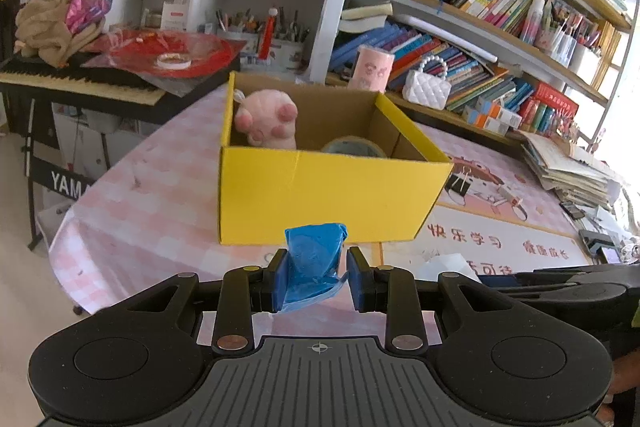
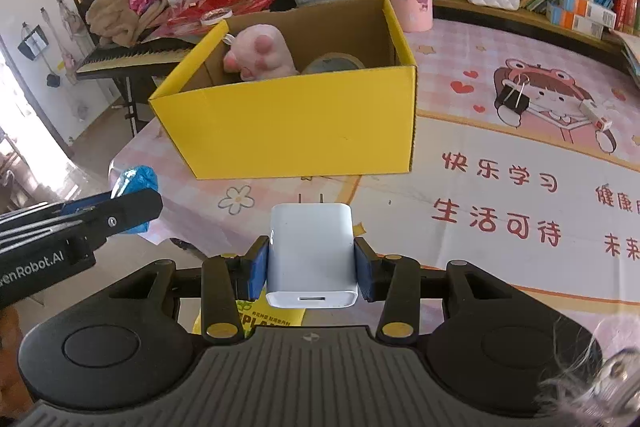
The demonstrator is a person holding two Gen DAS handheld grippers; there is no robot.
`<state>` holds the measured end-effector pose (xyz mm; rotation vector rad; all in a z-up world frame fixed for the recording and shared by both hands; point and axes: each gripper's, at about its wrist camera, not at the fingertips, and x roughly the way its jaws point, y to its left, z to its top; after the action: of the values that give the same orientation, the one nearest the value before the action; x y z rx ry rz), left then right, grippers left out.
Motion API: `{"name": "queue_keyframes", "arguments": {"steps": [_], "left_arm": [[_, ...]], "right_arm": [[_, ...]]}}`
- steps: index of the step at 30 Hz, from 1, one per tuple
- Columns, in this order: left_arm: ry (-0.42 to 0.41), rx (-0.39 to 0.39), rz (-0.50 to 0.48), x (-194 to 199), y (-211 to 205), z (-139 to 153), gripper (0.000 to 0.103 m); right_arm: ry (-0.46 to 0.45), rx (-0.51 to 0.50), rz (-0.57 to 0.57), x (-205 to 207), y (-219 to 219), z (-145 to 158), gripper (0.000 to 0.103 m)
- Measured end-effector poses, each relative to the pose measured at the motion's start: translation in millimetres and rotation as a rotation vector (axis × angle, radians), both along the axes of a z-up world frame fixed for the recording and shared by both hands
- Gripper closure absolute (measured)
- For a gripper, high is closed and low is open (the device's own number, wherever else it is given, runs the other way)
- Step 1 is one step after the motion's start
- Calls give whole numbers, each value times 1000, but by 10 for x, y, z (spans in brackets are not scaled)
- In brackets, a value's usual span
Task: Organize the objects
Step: 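Carry the blue clip and white charger with both tools over the yellow box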
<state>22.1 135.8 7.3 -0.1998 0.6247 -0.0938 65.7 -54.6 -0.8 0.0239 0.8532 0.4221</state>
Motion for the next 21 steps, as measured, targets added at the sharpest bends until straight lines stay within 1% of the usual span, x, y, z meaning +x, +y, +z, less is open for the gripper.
{"name": "queue_keyframes", "arguments": {"steps": [6, 11, 15, 17, 21], "left_arm": [[-51, 2, -11, 109, 57, 155, 75], [-98, -8, -11, 325, 52, 286, 74], [-130, 9, -1, 515, 26, 354, 74], [-133, 17, 13, 607, 19, 374, 74], [-131, 39, 22, 835, 6, 365, 74]], "right_arm": [[-44, -28, 8, 8, 114, 117, 62], [-109, -40, 8, 117, 148, 282, 62], [-200, -30, 6, 311, 159, 462, 62], [-241, -27, 8, 430, 169, 528, 62], [-267, -14, 11, 752, 185, 591, 62]]}}
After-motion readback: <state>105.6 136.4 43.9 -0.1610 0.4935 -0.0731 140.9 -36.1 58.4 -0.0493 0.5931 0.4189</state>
